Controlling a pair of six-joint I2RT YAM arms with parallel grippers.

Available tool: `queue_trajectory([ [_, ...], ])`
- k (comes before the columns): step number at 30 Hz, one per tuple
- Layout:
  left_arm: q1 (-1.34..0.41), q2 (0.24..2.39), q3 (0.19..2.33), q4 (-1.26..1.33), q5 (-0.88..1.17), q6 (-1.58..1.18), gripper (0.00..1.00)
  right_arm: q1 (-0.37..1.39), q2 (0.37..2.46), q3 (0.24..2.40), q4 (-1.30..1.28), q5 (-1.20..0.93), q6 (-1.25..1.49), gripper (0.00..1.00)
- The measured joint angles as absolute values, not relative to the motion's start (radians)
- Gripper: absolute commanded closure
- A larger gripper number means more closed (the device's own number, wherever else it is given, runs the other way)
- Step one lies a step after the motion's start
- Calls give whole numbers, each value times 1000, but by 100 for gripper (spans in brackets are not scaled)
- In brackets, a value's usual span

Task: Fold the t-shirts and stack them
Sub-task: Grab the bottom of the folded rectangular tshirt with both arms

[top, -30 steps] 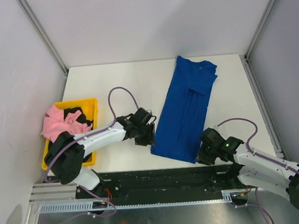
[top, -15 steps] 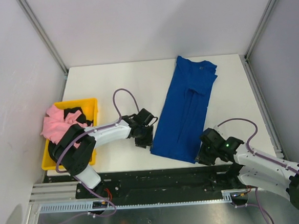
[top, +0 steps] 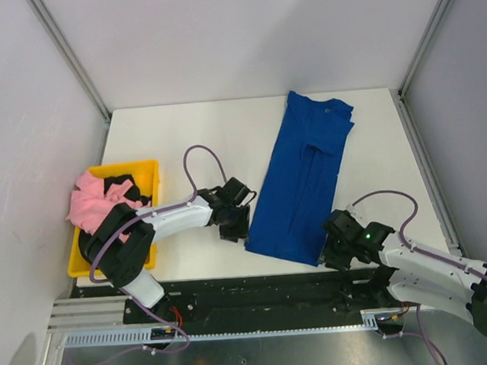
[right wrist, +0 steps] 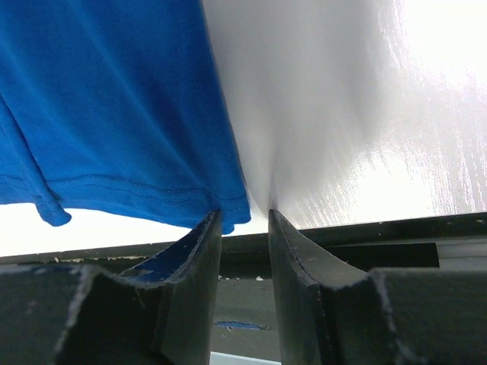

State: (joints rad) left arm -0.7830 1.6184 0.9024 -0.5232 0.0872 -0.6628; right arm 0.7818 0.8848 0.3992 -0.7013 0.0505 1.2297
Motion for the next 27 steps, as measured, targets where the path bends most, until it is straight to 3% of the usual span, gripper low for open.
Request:
queue_trajectory([
  [14, -791, 1618, 902, -524, 107, -654, 56, 860, 977, 440, -658, 98, 1241, 62],
  [27, -817, 1618, 902, -524, 111, -655, 57, 868, 981, 442, -661, 125, 1257, 68],
])
